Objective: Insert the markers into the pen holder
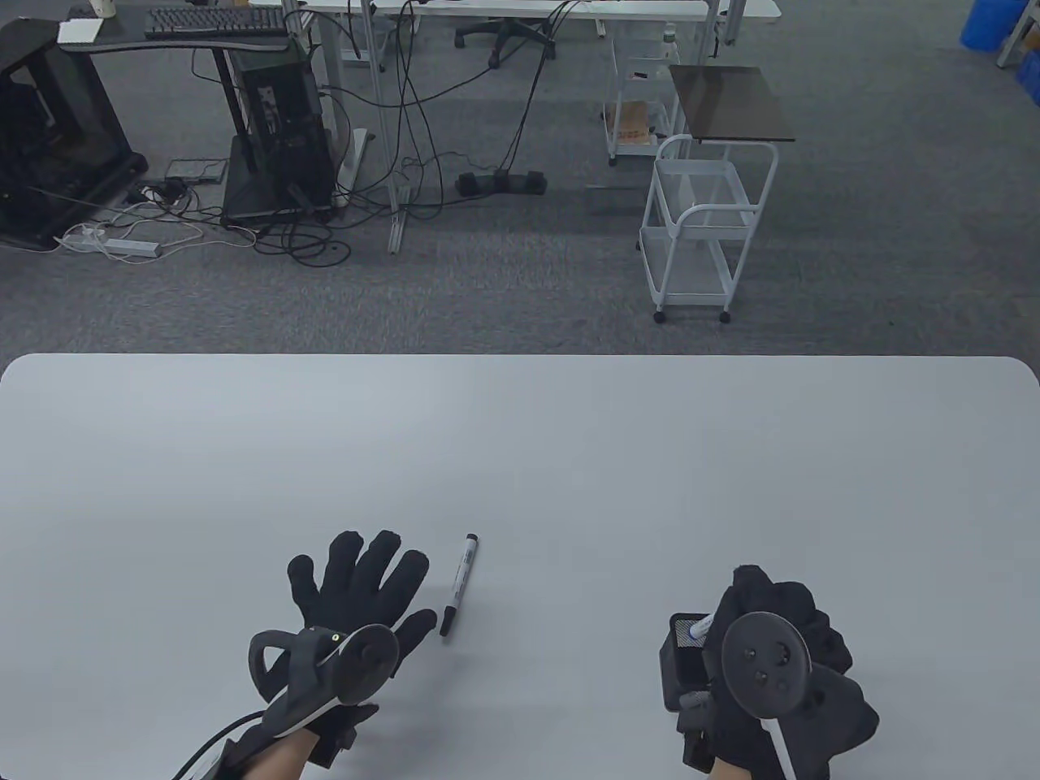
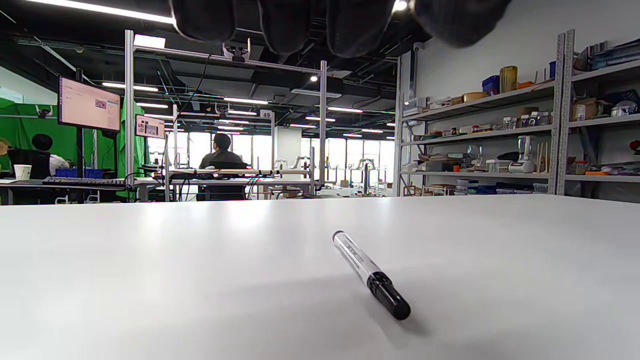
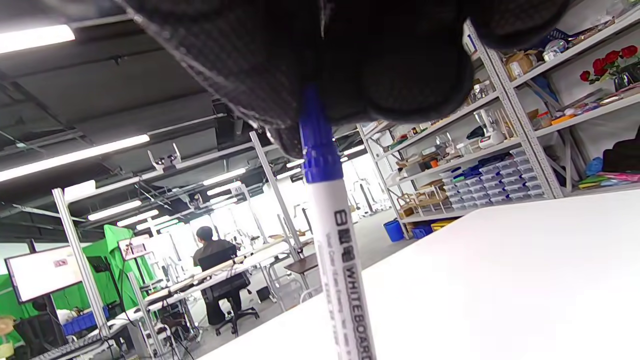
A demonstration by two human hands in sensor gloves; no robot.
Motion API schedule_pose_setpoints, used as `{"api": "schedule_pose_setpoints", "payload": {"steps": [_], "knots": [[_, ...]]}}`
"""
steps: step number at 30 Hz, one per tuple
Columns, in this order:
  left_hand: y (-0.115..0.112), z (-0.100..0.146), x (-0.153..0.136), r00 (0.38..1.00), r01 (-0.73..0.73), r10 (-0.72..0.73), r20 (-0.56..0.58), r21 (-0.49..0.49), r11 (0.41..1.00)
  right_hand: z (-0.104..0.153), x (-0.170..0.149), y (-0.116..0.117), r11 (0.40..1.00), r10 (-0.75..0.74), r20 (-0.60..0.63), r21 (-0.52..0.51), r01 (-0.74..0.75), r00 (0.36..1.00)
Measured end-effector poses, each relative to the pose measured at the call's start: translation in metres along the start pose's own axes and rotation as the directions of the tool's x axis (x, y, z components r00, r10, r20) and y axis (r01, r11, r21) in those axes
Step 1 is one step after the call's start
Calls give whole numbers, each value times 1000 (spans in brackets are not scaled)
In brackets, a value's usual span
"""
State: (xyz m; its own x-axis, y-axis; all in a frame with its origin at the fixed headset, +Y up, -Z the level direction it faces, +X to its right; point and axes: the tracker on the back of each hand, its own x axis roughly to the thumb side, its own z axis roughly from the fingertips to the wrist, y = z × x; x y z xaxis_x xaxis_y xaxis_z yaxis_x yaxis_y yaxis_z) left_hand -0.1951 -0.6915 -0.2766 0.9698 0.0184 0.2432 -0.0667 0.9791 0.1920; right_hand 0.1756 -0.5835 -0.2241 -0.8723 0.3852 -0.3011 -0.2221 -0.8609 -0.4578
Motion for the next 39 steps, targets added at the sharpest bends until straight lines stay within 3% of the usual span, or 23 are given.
{"api": "schedule_pose_setpoints", "payload": {"steps": [22, 39], "knots": [[-1, -1, 3, 1000, 10, -10, 3, -19, 1000, -24, -8, 48, 960, 124, -27, 256, -113, 992], [-1, -1, 4, 1000, 13, -13, 2, -26, 1000, -28, -9, 63, 932, 150, -28, 339, -132, 988]]}}
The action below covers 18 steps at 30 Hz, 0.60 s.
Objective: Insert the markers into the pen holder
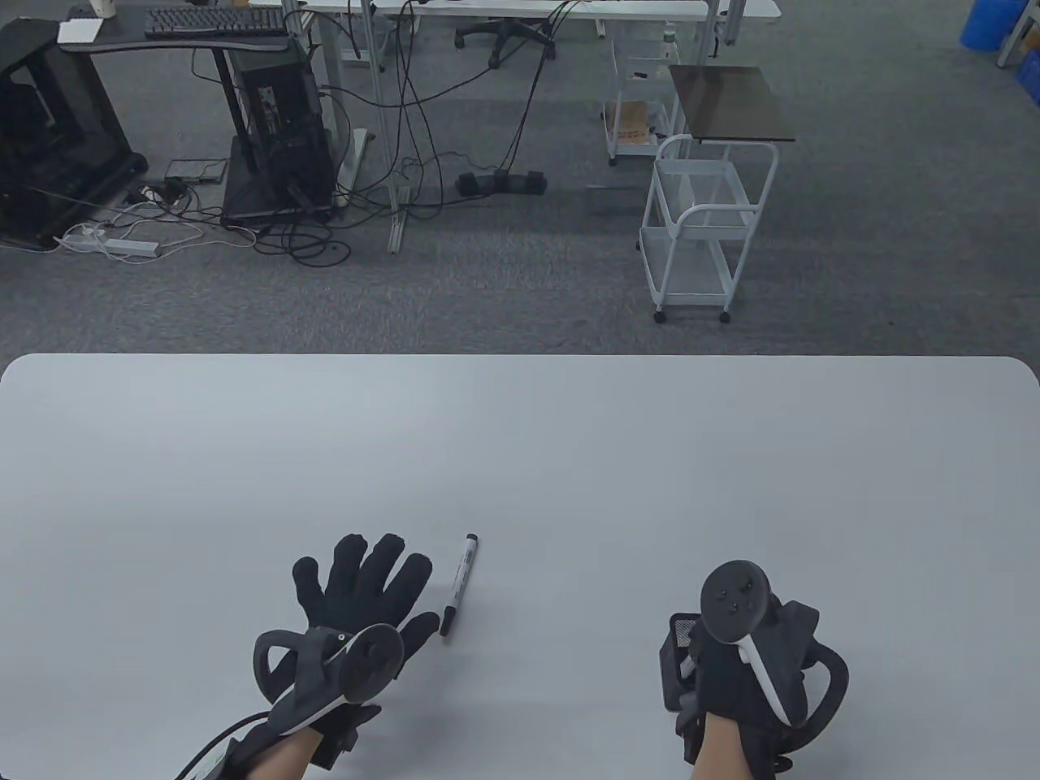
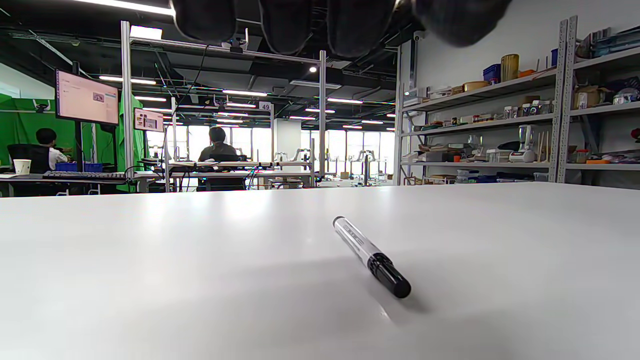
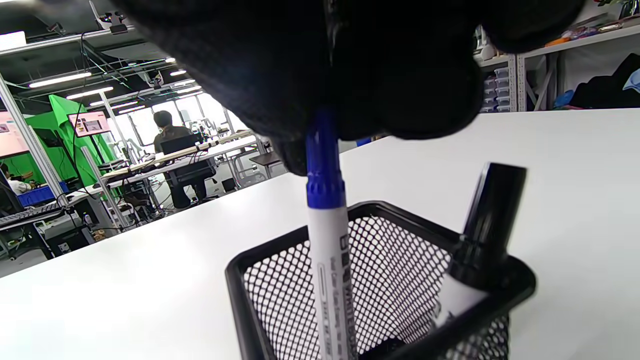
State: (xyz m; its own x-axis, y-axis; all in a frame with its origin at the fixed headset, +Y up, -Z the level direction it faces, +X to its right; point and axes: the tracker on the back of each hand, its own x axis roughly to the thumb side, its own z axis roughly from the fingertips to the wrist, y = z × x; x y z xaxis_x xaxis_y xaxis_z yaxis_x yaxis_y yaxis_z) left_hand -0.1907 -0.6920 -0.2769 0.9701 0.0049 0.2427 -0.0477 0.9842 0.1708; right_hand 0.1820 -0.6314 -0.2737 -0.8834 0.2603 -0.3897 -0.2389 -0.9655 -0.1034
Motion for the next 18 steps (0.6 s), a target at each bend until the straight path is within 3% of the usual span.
{"api": "schedule_pose_setpoints", "payload": {"steps": [18], "knots": [[0, 0, 0, 1000, 4, -4, 0, -8, 1000, -8, -3, 10, 998, 25, -26, 49, -24, 999]]}}
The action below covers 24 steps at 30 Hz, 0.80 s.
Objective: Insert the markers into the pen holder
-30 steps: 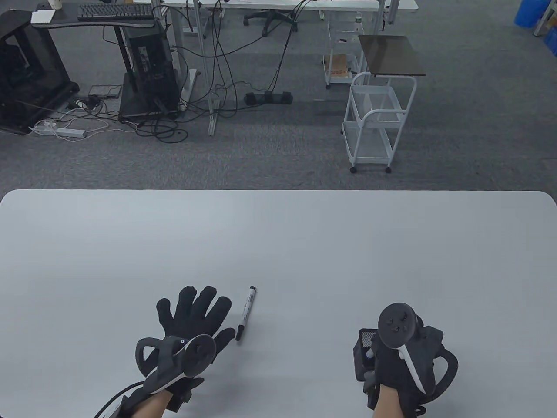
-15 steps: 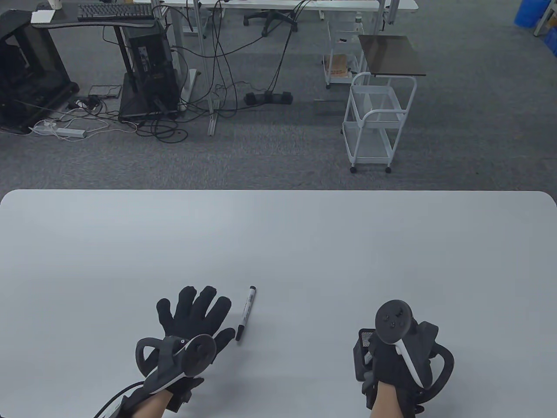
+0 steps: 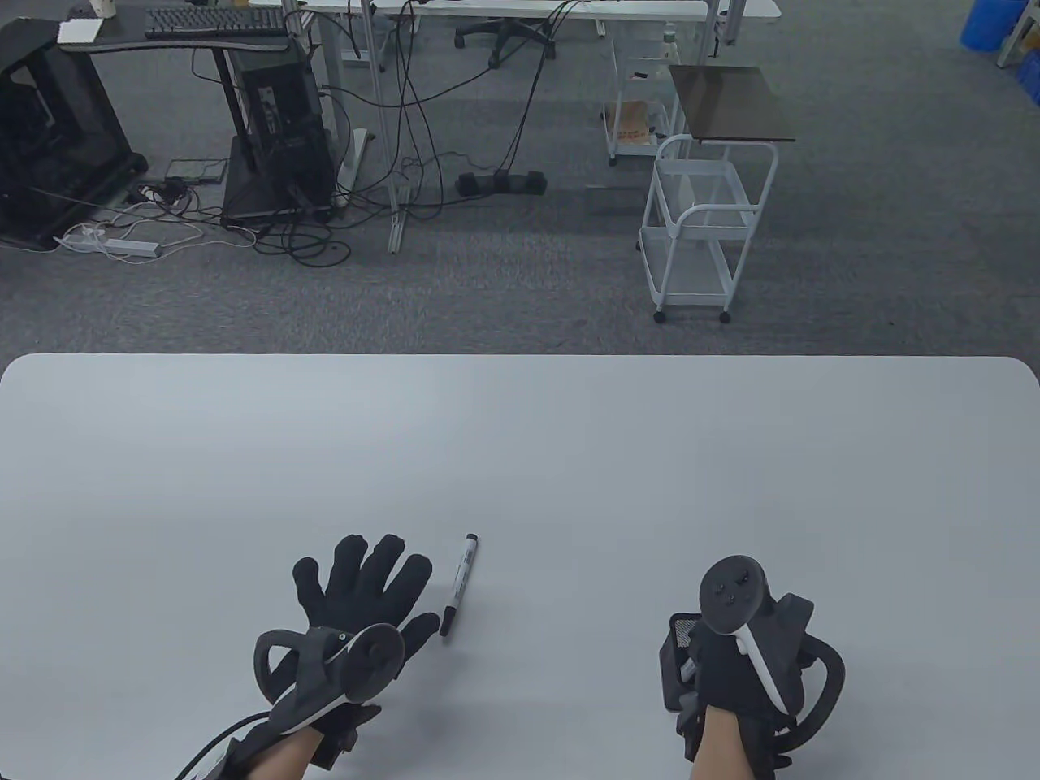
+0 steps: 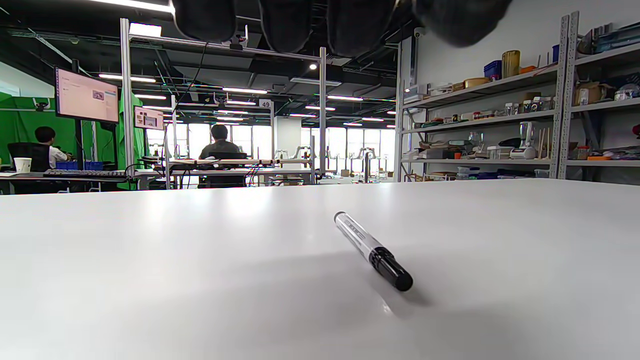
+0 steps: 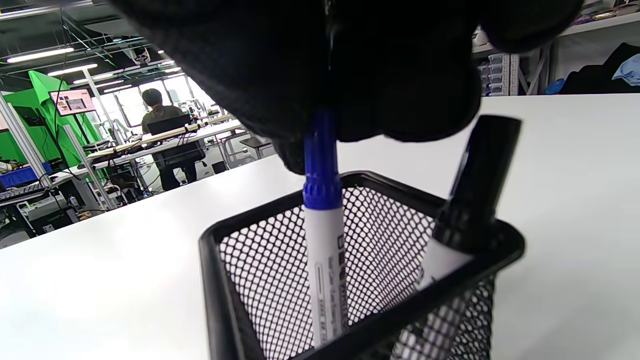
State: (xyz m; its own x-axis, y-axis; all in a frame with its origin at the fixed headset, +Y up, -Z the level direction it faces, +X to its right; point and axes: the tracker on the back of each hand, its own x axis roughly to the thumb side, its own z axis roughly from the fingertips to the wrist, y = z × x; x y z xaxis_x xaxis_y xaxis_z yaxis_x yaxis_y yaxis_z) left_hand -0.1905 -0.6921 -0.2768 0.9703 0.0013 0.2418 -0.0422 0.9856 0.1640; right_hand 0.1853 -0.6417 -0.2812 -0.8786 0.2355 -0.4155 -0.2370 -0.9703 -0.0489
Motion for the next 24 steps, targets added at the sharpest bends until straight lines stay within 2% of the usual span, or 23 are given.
{"api": "schedule_pose_setpoints", "payload": {"steps": [6, 13, 24], "knots": [[0, 0, 1, 1000, 3, -3, 0, -3, 1000, -1, 0, 1, 1000, 1, -12, -9, -1, 1000], [0, 0, 1, 1000, 4, -4, -2, -5, 1000, 7, 5, -6, 995, -13, -2, -99, 12, 1000], [0, 0, 0, 1000, 0, 0, -2, 0, 1000, 34, 40, -15, 969, 16, 147, -246, 21, 989]]}}
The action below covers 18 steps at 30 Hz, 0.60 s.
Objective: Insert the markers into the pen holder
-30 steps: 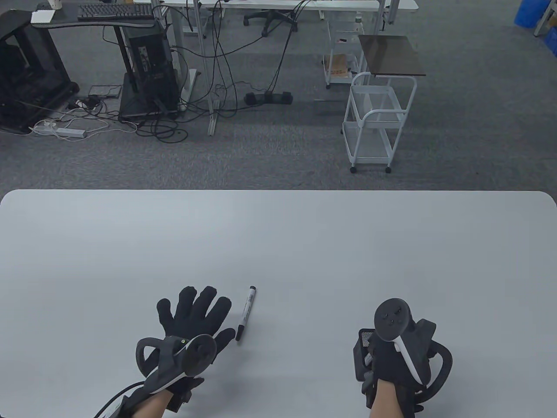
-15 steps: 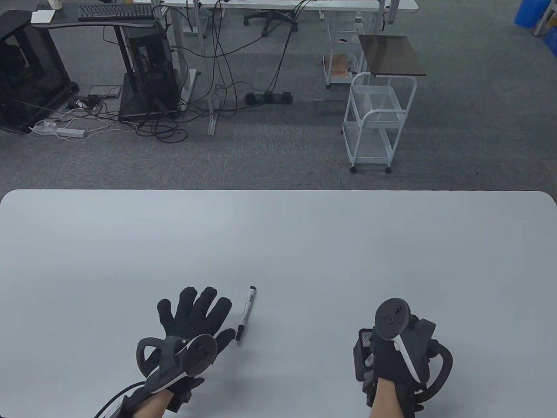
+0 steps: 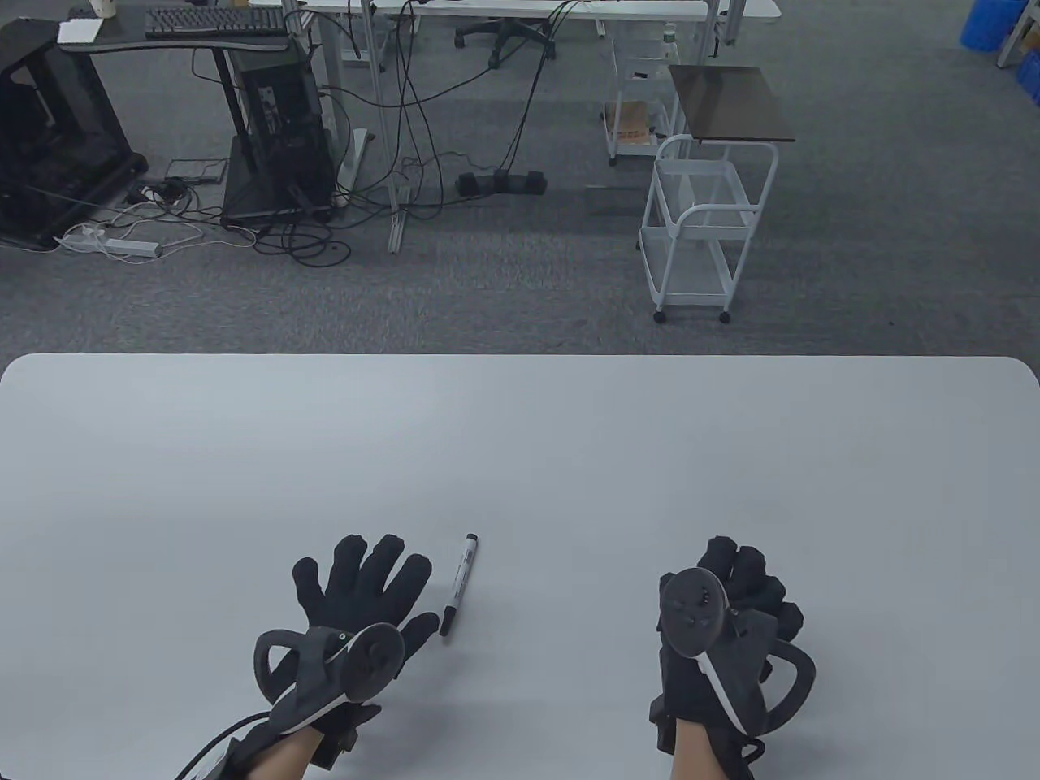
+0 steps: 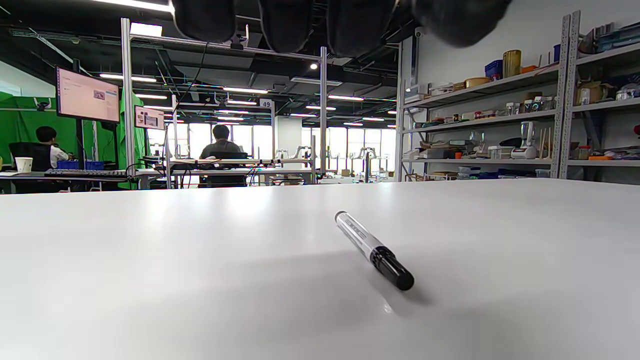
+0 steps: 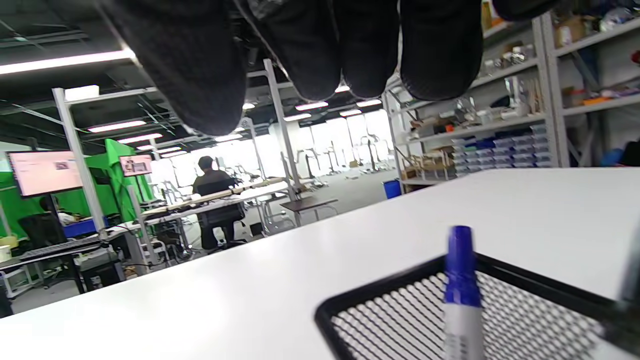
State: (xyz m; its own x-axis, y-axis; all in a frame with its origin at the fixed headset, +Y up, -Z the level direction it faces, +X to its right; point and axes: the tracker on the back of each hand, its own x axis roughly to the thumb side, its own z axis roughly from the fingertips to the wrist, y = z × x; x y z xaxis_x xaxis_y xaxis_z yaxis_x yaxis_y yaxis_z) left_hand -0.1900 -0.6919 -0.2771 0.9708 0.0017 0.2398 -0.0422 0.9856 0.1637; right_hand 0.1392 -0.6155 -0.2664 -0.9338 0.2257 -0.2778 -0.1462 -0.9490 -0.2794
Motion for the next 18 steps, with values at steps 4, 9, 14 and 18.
{"api": "schedule_pose_setpoints", "payload": {"steps": [4, 9, 14, 18], "knots": [[0, 0, 0, 1000, -3, 3, 0, 2, 1000, 7, 15, -1, 1000, -8, 71, -11, 9, 997], [1, 0, -2, 1000, -9, 9, -3, 10, 1000, 15, 36, 2, 1000, -17, 170, 5, 17, 985], [3, 1, -4, 1000, -19, 19, -6, 19, 1000, 24, 60, 11, 1000, 3, 263, 6, -4, 965], [5, 1, -5, 1000, -24, 25, -7, 28, 999, 29, 79, 25, 998, 19, 324, 43, -35, 946]]}}
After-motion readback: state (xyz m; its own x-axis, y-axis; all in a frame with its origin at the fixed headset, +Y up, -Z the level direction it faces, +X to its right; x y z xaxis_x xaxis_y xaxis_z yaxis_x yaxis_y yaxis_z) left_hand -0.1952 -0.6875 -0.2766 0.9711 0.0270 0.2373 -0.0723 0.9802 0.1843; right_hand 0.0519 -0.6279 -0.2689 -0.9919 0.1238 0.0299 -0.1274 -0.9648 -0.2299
